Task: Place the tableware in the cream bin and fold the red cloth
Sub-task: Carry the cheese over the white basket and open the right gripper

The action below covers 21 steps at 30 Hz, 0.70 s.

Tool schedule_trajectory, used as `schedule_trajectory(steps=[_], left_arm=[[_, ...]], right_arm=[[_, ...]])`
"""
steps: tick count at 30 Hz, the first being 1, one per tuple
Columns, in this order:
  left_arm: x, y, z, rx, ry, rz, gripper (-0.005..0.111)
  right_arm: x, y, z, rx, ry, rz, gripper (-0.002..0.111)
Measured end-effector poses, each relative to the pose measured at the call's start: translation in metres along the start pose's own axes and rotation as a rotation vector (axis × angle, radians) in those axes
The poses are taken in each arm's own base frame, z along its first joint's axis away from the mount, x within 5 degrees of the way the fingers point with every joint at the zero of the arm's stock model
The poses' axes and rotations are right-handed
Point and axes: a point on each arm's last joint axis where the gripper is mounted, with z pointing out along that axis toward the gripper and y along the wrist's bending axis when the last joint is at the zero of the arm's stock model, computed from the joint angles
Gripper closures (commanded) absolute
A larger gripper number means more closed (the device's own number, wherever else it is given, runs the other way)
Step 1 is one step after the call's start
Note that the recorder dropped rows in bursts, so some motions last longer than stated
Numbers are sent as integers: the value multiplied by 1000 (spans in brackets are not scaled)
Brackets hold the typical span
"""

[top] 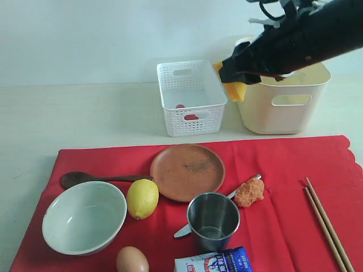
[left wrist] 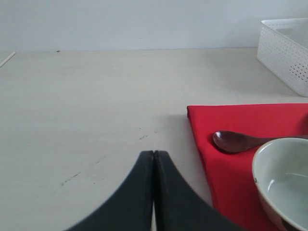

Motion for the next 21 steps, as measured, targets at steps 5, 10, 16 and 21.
schedule_trajectory(steps=[5,10,16,21], left_arm=[[0,0,0,0,0,0,107],[0,0,0,0,0,0,107],[0,0,0,0,0,0,107],[0,0,0,0,0,0,107]], right_arm=[[-22,-9,24,1,-21,1,108],[-37,-22,64,3,-10,-11,108],[-45,-39,119,0,12,-61,108],[-41,-57,180,-1,33,-87,108]])
